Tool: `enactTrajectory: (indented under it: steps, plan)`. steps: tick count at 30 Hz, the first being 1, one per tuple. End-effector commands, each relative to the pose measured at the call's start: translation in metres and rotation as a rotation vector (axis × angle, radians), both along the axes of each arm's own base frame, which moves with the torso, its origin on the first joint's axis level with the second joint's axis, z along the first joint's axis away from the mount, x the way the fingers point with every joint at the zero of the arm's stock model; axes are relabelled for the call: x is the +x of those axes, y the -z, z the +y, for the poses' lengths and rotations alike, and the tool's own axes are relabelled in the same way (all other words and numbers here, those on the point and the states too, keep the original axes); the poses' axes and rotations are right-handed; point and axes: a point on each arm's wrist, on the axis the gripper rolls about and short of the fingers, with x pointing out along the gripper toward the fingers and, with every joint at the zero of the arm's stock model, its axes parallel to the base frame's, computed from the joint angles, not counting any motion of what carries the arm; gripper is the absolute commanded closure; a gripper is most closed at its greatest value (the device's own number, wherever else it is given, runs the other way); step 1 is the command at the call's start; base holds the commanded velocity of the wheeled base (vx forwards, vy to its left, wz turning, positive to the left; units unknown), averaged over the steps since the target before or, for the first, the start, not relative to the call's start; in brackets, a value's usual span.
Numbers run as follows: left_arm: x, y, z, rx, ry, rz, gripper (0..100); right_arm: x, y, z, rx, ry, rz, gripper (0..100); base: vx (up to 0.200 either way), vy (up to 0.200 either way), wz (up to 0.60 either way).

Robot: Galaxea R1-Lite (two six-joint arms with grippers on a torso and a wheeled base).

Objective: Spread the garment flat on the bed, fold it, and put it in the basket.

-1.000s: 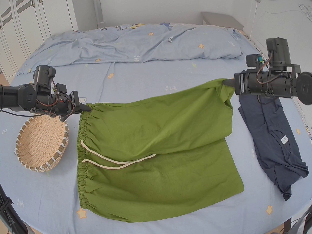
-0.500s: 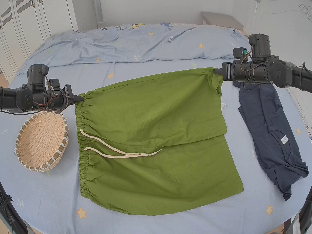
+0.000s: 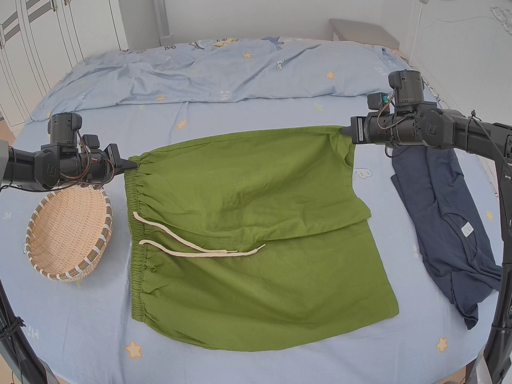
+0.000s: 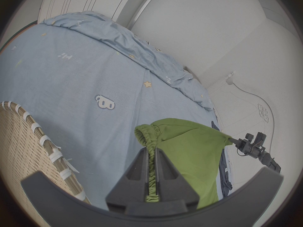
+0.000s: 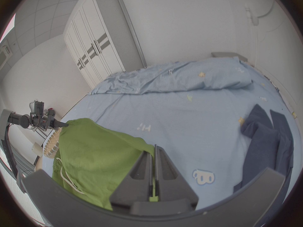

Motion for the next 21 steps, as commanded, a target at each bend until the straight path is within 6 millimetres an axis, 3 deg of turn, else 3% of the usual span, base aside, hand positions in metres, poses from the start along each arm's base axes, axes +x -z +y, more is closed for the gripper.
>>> enactTrajectory:
  steps: [1, 9, 10, 12, 13, 21]
  plan:
    - [0.008, 0.009, 0.002, -0.003, -0.005, 0.006, 100, 0.015, 0.033, 0.003, -0.019, 0.001, 0.073, 100, 0.0, 0.0, 0.0]
    - [0.016, 0.014, 0.001, -0.001, -0.001, 0.003, 100, 0.022, 0.052, 0.006, -0.029, 0.005, 0.114, 100, 0.0, 0.0, 0.0]
    - [0.016, 0.014, 0.001, -0.002, -0.002, 0.004, 0, 0.022, 0.053, 0.007, -0.028, 0.006, 0.118, 100, 0.0, 0.0, 0.0]
    - [0.016, 0.013, 0.001, -0.001, 0.0, 0.002, 0, 0.022, 0.053, 0.007, -0.021, 0.012, 0.121, 100, 0.0, 0.0, 0.0]
    - [0.016, 0.013, 0.0, -0.001, 0.002, 0.002, 0, 0.021, 0.053, 0.007, -0.017, 0.013, 0.124, 0, 0.0, 0.0, 0.0]
    - [0.015, 0.011, -0.002, 0.002, 0.008, -0.005, 0, 0.022, 0.052, 0.005, -0.007, 0.021, 0.127, 0, 0.0, 0.0, 0.0]
